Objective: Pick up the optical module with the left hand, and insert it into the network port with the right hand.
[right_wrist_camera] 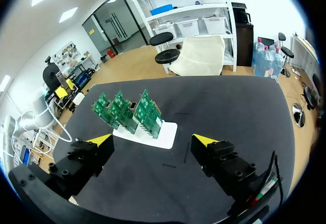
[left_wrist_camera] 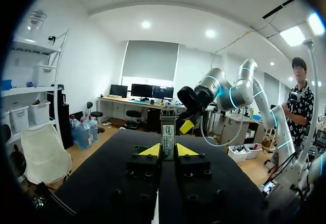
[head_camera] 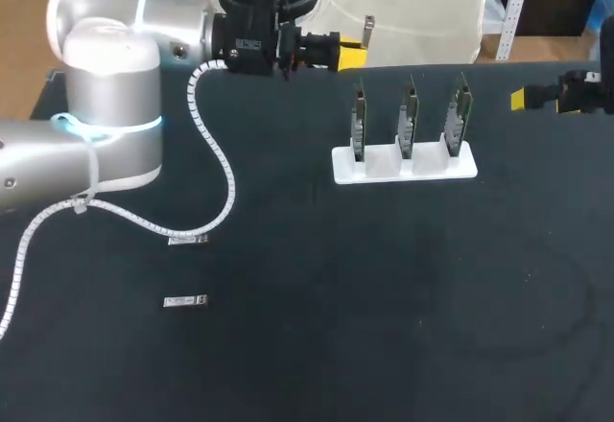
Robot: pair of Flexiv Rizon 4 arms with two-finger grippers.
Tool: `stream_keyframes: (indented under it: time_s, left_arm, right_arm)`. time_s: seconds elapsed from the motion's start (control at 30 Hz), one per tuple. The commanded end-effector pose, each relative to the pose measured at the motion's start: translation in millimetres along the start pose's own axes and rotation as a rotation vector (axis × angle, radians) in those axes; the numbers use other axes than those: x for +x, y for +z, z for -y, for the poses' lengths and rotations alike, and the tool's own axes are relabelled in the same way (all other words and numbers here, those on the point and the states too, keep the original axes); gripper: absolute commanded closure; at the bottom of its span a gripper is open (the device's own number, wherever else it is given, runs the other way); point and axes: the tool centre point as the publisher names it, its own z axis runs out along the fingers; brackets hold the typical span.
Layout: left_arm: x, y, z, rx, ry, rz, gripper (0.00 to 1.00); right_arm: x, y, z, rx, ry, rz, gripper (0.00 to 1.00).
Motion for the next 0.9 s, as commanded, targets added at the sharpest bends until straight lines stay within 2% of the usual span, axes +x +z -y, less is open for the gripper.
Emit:
stream_keyframes:
  time_s: [0.03, 0.17, 0.33, 0.9]
  left_arm:
    - [2.3, 4, -5.0, 0.019, 0.021, 0.025, 1.00]
    - [4.2, 6, -7.7, 0.012, 0.030, 0.032, 1.00]
    - [8.5, 6, -11.6, -0.045, 0.068, 0.035, 1.00]
    - [20.1, 7, -23.7, -0.067, 0.069, 0.032, 1.00]
  right_arm:
    - [0, 0, 0, 0.000, 0.000, 0.000, 0.00]
    - [0, 0, 0, 0.000, 0.000, 0.000, 0.00]
    - [0, 0, 0, 0.000, 0.000, 0.000, 0.00]
    - [0, 0, 0, 0.000, 0.000, 0.000, 0.00]
